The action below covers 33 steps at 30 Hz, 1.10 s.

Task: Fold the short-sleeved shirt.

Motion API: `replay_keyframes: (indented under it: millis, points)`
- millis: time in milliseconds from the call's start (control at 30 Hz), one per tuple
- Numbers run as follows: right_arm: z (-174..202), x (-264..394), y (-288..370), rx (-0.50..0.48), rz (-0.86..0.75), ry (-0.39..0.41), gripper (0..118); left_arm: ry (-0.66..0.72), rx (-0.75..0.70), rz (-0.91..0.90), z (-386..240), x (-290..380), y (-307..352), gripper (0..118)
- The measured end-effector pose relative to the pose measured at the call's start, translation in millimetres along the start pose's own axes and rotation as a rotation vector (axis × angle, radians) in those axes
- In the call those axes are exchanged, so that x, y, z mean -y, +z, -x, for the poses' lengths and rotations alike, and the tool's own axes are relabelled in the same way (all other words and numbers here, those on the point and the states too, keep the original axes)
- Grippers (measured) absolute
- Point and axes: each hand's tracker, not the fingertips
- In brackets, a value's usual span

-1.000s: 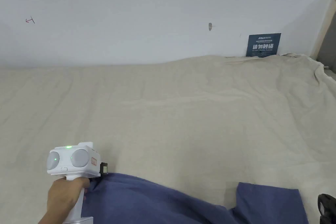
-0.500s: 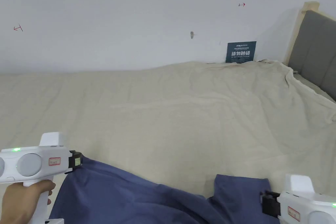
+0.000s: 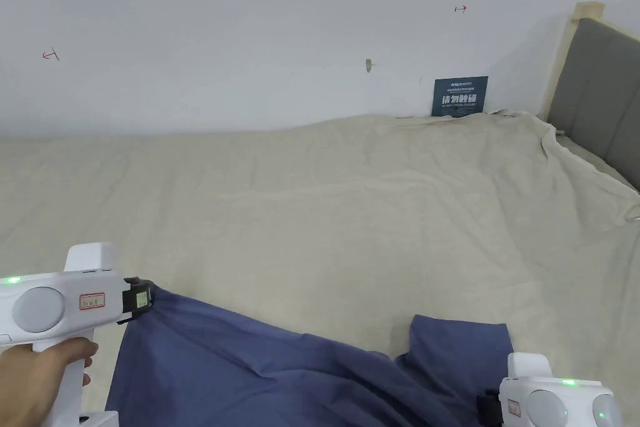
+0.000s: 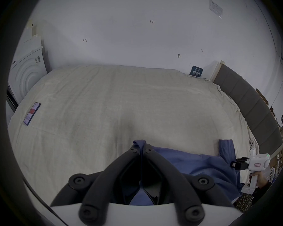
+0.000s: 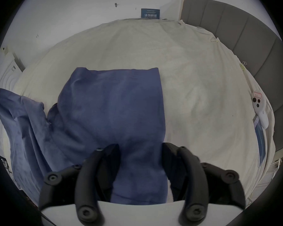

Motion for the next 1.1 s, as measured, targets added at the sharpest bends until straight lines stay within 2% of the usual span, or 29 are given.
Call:
replay_keyframes:
  millis: [33, 67, 167, 300, 433, 567, 767, 1100]
  points:
    - [1, 0, 3, -0.018, -0.006, 0.001, 22, 0.003, -0.003, 0.001, 2, 1, -2, 0]
    - [2, -1, 6, -0.034, -0.017, 0.006, 3, 0.009, -0.007, 0.0, 3, 3, -1, 0]
    - [8, -2, 22, -0.029, -0.046, 0.05, 2, 0.028, -0.015, -0.002, 7, 6, 1, 0]
    - [10, -8, 75, -0.066, -0.168, 0.031, 2, 0.037, -0.026, -0.017, 12, 8, 12, 0]
    - [3, -29, 127, -0.098, -0.294, 0.09, 2, 0.054, -0.037, -0.055, 18, 4, 31, 0]
    - [-3, -58, 180, -0.146, -0.44, 0.076, 2, 0.081, -0.041, -0.112, 23, -9, 58, 0]
    - [-7, -120, 246, -0.221, -0.631, 0.056, 2, 0.066, -0.068, -0.225, 24, -50, 100, 0]
    - [1, -208, 331, -0.242, -0.866, 0.081, 2, 0.042, -0.117, -0.446, 35, -131, 169, 0]
